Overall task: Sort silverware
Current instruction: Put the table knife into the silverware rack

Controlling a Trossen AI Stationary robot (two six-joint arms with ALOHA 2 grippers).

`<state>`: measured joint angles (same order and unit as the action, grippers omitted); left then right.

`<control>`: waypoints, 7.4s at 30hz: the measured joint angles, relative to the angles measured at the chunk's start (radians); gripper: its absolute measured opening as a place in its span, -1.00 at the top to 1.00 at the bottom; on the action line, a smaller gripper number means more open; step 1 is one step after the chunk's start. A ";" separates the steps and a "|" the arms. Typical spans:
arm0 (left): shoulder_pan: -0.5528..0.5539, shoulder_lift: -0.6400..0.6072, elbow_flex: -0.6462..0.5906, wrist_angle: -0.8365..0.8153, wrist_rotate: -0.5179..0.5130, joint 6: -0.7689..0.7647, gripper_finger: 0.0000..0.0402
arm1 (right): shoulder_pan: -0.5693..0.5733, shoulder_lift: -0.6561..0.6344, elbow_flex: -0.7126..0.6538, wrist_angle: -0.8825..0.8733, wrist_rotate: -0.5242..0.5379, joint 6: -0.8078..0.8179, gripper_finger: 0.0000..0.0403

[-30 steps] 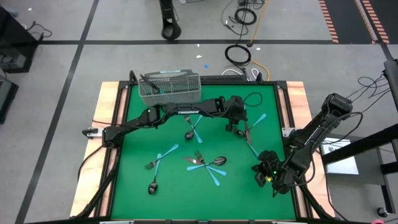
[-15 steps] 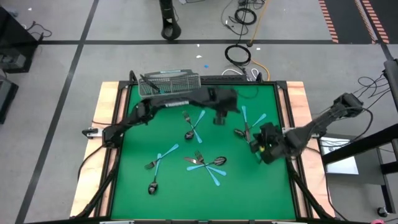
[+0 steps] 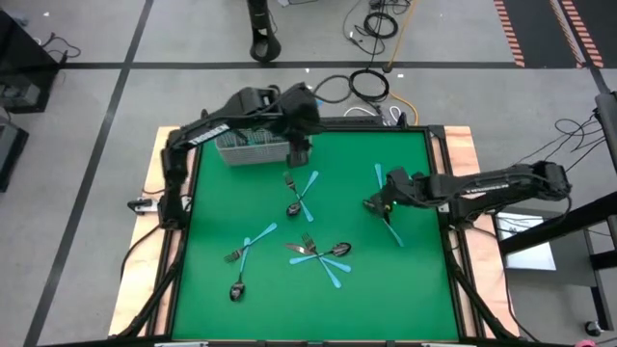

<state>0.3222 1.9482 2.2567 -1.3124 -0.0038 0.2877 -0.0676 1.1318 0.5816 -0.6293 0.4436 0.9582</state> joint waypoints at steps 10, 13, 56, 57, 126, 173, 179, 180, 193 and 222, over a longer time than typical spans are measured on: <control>-0.008 -0.355 -0.727 0.462 0.036 -0.106 0.17 | -0.131 0.207 0.000 0.084 -0.027 -0.087 0.07; -0.019 -0.452 -0.846 0.617 0.037 -0.119 0.17 | -0.155 0.262 0.000 0.136 -0.031 -0.102 0.09; -0.031 -0.543 -0.968 0.793 0.264 -0.091 0.17 | -0.127 0.190 -0.004 0.267 -0.062 -0.218 0.98; -0.031 -0.543 -0.968 0.798 0.288 -0.091 0.17 | -0.127 0.172 -0.004 0.286 -0.063 -0.239 0.98; -0.220 -0.188 -1.333 2.256 -0.156 -0.717 0.35 | -0.009 0.097 0.081 1.037 -0.169 -0.590 0.98; -0.322 -0.523 -0.711 0.806 -0.611 0.215 0.93 | -0.009 -0.122 0.081 0.720 -0.157 -0.649 0.17; -0.345 -0.501 -0.650 0.367 -1.095 0.484 0.93 | -0.009 -0.116 0.081 0.716 -0.157 -0.645 0.17; -0.335 -0.498 -0.652 0.312 -1.114 0.486 0.93 | -0.009 -0.115 0.081 0.716 -0.157 -0.645 0.17; -0.147 -0.478 -0.921 0.077 -1.300 0.693 0.93 | -0.009 -0.115 0.081 0.714 -0.157 -0.622 0.17; -0.024 -0.296 -1.220 0.465 -1.220 1.030 0.93 | -0.009 -0.115 0.081 0.702 -0.153 -0.622 0.17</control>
<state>0.2978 1.6520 1.0369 -0.8471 -1.2241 1.3182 -0.0769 1.0168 0.6628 0.0729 0.2901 0.3359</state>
